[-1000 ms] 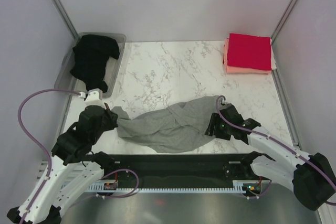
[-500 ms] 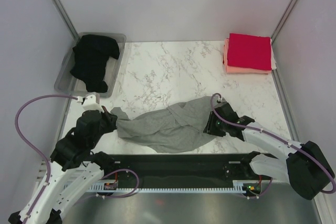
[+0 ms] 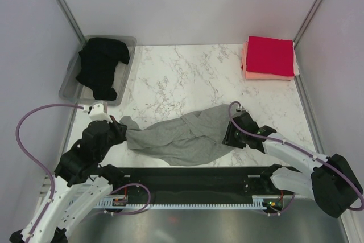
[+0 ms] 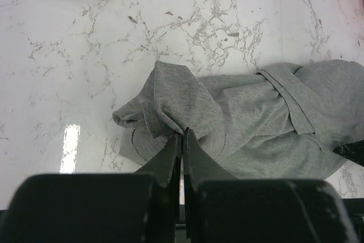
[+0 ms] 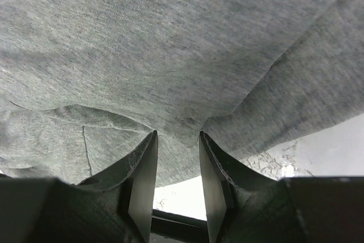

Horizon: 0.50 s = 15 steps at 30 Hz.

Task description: Fold and stack the t-shirts

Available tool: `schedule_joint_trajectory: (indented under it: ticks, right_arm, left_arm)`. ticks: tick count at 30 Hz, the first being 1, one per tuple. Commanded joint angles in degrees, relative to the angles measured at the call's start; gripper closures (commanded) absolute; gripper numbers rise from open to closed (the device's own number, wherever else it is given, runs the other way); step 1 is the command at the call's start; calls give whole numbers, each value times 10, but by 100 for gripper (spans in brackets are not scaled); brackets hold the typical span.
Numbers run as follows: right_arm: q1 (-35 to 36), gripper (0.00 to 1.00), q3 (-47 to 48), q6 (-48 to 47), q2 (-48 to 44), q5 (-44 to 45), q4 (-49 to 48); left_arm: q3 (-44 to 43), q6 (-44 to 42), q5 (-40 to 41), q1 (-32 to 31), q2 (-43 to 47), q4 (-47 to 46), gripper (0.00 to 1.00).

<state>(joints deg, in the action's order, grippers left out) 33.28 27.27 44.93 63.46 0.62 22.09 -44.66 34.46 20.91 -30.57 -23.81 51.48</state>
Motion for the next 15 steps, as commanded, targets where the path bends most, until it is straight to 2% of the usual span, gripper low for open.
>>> schedule_joint_trajectory:
  ticks: [1, 15]
  right_arm:
    - [4, 57, 24, -5, -19, 25, 20]
    - [11, 58, 12, 4, 13, 13, -13]
  left_arm:
    - [0, 12, 13, 1, 4, -26, 98]
    - [2, 11, 13, 1, 4, -26, 98]
